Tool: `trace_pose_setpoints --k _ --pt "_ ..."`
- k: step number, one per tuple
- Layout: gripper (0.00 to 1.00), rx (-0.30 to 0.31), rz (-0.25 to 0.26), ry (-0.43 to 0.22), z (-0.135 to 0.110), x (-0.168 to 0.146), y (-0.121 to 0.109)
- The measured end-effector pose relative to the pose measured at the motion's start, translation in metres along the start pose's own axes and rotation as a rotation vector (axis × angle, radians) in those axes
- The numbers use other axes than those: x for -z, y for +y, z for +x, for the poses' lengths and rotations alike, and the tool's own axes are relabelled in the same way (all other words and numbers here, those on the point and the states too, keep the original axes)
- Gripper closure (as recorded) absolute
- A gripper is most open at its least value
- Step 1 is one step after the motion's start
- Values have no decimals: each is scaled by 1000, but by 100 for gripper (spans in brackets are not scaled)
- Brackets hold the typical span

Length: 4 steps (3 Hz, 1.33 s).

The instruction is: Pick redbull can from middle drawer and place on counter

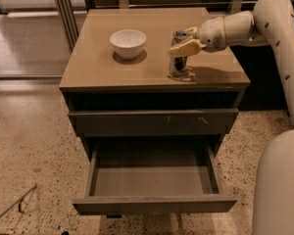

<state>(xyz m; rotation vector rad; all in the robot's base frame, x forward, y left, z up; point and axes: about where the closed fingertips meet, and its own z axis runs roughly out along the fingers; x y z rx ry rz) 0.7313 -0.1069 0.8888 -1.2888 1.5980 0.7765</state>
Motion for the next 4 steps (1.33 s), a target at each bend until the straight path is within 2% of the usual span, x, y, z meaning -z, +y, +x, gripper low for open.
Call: trace_pose_setpoints --k 3,4 --pt "11 0 0 0 0 0 0" --pt "0 0 0 0 0 0 0"
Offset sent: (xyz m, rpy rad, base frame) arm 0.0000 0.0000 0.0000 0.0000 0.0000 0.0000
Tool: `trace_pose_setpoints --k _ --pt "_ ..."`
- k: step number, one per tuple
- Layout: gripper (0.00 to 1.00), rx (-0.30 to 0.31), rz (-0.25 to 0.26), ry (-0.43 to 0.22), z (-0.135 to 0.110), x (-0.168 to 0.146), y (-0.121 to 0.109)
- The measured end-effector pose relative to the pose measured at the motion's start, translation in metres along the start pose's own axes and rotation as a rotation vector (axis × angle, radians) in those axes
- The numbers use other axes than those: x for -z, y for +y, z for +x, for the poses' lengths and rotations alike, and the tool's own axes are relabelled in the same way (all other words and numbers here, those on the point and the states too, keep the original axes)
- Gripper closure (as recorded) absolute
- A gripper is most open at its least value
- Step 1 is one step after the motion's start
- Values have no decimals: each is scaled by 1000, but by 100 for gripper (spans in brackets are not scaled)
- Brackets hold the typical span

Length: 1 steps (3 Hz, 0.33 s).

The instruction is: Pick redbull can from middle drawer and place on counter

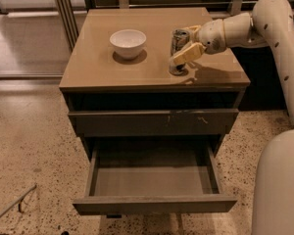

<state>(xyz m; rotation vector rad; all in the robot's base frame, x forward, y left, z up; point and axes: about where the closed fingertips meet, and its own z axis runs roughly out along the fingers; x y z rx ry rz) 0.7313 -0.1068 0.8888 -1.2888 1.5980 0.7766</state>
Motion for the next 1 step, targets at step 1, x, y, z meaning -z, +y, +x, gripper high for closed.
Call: trace_pose_setpoints --k 1 --pt "0 0 0 0 0 0 0"
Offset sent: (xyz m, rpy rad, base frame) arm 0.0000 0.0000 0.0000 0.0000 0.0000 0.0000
